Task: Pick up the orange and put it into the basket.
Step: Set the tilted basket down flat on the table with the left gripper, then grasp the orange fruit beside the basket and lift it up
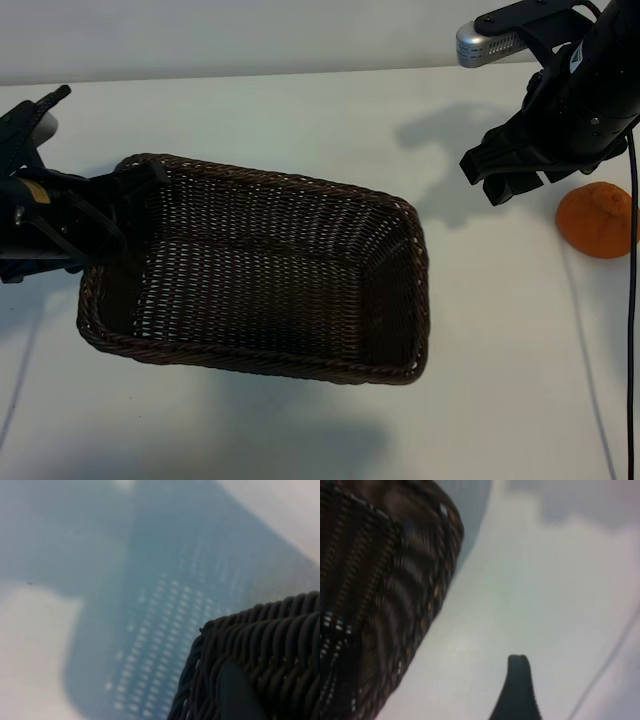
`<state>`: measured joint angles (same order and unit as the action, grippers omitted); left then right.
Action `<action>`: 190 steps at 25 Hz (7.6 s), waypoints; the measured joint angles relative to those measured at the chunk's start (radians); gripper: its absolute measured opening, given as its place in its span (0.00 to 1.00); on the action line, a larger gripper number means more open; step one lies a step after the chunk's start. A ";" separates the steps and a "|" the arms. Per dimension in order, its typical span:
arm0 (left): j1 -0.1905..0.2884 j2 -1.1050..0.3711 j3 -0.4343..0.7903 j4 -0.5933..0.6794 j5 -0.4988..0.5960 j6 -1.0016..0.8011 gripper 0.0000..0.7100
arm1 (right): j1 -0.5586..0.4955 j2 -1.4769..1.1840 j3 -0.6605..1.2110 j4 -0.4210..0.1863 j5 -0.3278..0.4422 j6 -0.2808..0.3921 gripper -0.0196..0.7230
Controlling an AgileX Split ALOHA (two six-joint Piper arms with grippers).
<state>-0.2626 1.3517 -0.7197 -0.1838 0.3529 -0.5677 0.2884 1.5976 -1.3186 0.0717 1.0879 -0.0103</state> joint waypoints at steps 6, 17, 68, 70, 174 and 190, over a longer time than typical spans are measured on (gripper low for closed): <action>0.000 0.000 0.000 -0.107 -0.031 0.065 0.51 | 0.000 0.000 0.000 0.000 0.000 0.000 0.78; 0.000 0.000 0.000 -0.152 -0.088 0.099 0.51 | 0.000 0.000 0.000 0.000 0.003 0.000 0.78; 0.001 0.509 -0.210 -1.293 -0.191 1.194 0.51 | 0.000 0.000 0.000 0.000 0.000 0.000 0.78; 0.001 0.509 -0.210 -1.294 -0.194 1.194 0.51 | 0.000 0.000 0.000 0.000 0.000 0.000 0.78; 0.001 0.233 -0.670 0.338 0.663 0.229 0.84 | 0.000 0.000 0.000 0.001 0.003 -0.001 0.78; 0.276 0.028 -0.726 0.255 0.773 0.457 0.84 | 0.000 0.000 0.000 0.002 0.004 -0.001 0.78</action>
<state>0.0137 1.3797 -1.4462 0.0713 1.1260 -0.1107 0.2884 1.5976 -1.3186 0.0739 1.0916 -0.0117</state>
